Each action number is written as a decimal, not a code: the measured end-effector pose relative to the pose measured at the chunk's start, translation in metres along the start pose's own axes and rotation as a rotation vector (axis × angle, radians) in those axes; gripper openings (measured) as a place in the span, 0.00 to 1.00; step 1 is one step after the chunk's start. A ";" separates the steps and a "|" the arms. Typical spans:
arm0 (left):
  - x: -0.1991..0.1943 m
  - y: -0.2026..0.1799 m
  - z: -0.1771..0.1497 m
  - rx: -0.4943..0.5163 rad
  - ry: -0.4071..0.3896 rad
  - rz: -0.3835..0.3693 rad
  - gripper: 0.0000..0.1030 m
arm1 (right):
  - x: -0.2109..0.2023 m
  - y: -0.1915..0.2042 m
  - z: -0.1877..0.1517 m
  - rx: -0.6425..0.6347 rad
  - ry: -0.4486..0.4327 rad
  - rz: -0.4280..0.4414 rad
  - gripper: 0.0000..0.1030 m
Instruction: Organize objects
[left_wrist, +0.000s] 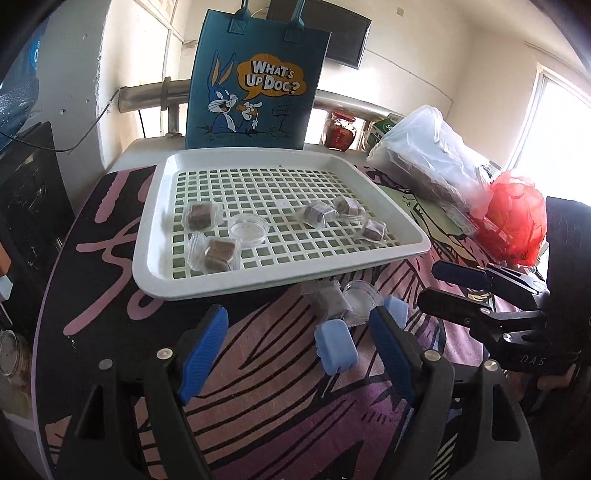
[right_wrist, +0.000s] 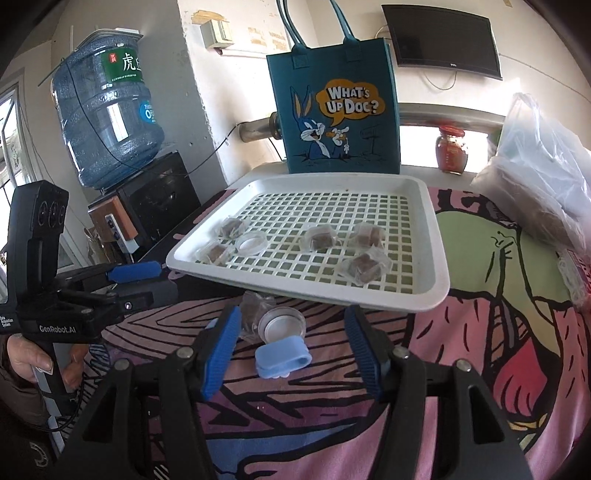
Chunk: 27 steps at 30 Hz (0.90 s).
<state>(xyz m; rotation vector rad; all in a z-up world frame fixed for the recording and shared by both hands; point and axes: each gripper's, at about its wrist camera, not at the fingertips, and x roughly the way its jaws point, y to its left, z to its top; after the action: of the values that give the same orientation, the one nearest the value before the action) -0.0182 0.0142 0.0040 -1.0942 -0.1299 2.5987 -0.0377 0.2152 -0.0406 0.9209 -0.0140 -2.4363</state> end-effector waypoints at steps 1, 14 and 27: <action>0.004 -0.004 -0.003 0.011 0.015 0.000 0.77 | 0.003 0.002 -0.003 -0.015 0.017 -0.005 0.56; 0.038 -0.022 -0.013 0.076 0.107 -0.008 0.70 | 0.045 0.009 -0.020 -0.105 0.188 -0.059 0.48; 0.015 -0.002 0.000 0.069 -0.002 0.063 0.18 | 0.017 0.004 -0.014 -0.022 0.051 -0.042 0.38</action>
<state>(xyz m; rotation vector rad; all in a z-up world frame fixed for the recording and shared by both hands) -0.0273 0.0205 -0.0057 -1.0878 -0.0060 2.6388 -0.0381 0.2061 -0.0611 0.9829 0.0512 -2.4453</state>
